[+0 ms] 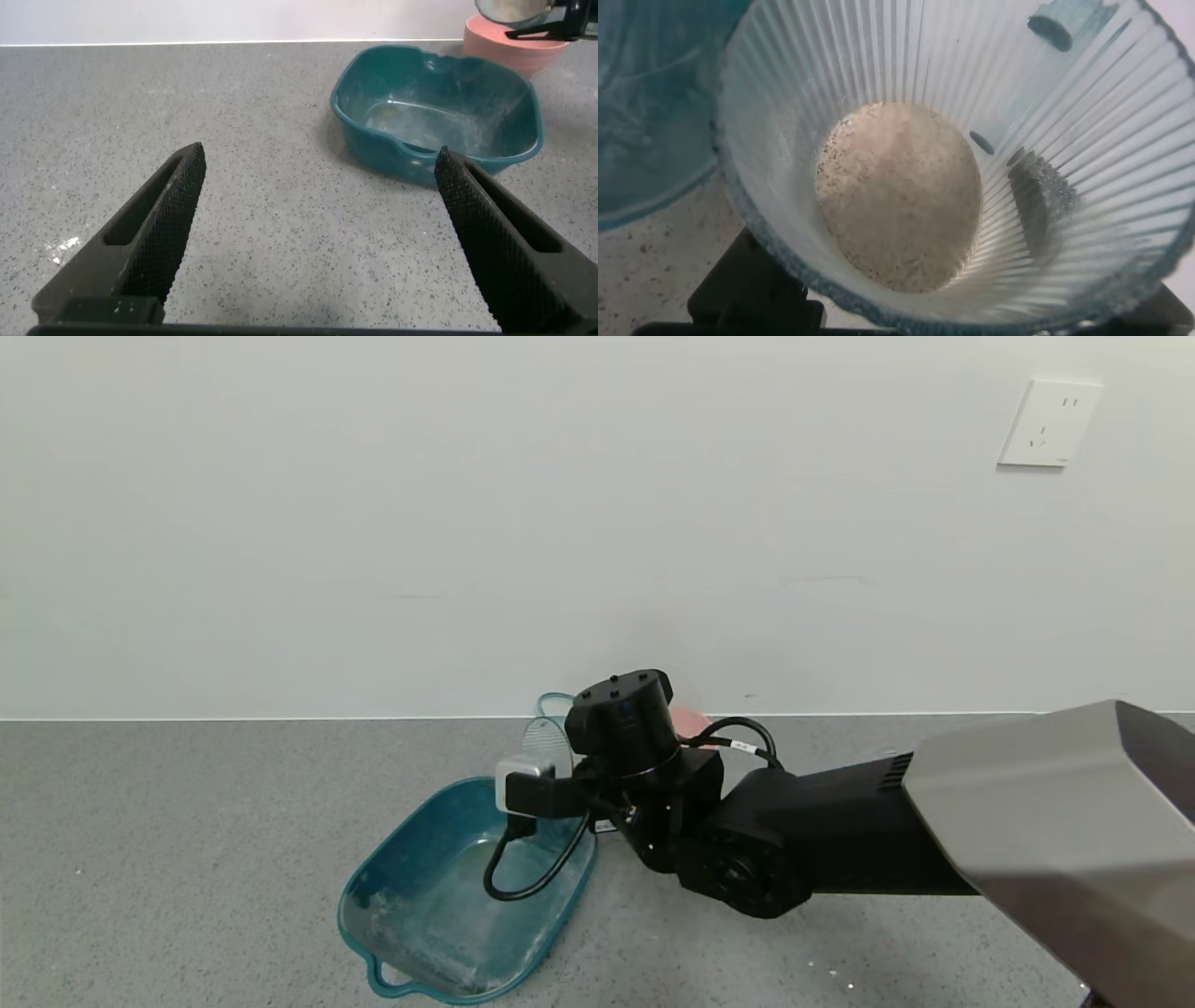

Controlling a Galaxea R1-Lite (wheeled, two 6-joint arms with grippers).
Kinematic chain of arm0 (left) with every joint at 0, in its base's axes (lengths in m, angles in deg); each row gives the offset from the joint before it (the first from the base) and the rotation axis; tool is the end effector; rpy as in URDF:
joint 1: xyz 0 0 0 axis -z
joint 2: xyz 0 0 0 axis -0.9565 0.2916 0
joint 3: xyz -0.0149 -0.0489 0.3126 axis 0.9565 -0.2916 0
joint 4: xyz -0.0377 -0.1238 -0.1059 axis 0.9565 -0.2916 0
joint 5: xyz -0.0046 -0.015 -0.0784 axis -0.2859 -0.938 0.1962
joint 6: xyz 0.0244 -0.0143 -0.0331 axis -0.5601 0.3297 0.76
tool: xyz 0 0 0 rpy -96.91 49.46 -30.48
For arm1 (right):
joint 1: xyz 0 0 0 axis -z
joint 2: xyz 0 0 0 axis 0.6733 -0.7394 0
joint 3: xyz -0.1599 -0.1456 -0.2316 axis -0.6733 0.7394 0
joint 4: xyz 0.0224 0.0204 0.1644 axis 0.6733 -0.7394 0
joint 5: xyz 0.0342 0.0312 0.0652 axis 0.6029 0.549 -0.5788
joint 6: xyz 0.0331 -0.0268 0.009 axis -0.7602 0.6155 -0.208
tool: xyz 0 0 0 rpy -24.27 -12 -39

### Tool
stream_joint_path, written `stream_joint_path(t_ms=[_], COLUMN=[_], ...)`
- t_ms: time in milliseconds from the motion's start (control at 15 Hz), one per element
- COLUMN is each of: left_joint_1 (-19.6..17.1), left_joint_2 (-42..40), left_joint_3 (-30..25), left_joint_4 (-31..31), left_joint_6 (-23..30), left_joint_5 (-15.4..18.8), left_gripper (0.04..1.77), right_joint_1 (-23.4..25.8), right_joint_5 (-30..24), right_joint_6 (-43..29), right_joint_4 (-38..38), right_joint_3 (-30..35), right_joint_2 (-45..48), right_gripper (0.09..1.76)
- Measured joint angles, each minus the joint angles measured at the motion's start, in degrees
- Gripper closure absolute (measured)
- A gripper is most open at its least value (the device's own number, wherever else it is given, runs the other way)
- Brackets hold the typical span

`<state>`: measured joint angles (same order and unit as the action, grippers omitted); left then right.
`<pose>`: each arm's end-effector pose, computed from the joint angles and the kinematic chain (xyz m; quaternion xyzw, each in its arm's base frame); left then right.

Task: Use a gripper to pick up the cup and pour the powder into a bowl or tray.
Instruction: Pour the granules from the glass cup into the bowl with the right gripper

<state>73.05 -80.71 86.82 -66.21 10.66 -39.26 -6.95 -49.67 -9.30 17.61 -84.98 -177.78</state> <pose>-0.0440 0.0000 0.0755 0.0000 -0.0001 0.0005 1.0000 0.3284 0.3526 0.1596 -0.6328 0.0030 0.2469 0.7339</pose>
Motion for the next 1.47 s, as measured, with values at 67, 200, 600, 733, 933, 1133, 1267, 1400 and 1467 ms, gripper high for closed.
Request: stream_joint_path(t_ms=[67,200,600,733,933,1133,1267,1400,1467], left_joint_1=[0.0,0.0,0.0,0.0,0.0,0.0,0.0,0.0,0.0], left_joint_2=[0.0,0.0,0.0,0.0,0.0,0.0,0.0,0.0,0.0], left_joint_3=[0.0,0.0,0.0,0.0,0.0,0.0,0.0,0.0,0.0], left_joint_4=[-0.02,-0.02,-0.02,0.0,-0.02,0.0,-0.02,-0.02,-0.02], left_joint_6=[0.0,-0.02,0.0,0.0,0.0,0.0,0.0,0.0,0.0], left_joint_5=[-0.02,0.0,-0.02,-0.02,0.0,0.0,-0.02,-0.02,0.0], left_gripper=[0.05,0.05,0.05,0.05,0.05,0.05,0.05,0.05,0.05], right_joint_1=[-0.22,-0.26,-0.63,-0.63,-0.63,-0.63,-1.0,-1.35,-1.44], right_joint_5=[-0.01,0.0,1.54,1.54,1.56,1.62,1.65,1.95,1.99], right_joint_6=[2.68,7.8,17.4,21.92,26.05,28.42,29.28,31.1,32.04], right_joint_4=[1.27,4.61,8.36,12.02,14.53,15.08,15.69,16.02,16.6], right_joint_3=[0.27,1.12,2.84,3.66,4.55,4.92,5.01,5.29,5.51], right_joint_2=[-0.17,-0.41,-0.6,-0.6,-0.63,-0.63,-0.79,-0.91,-0.94], right_gripper=[0.5,0.5,0.5,0.5,0.5,0.5,0.5,0.5,0.5])
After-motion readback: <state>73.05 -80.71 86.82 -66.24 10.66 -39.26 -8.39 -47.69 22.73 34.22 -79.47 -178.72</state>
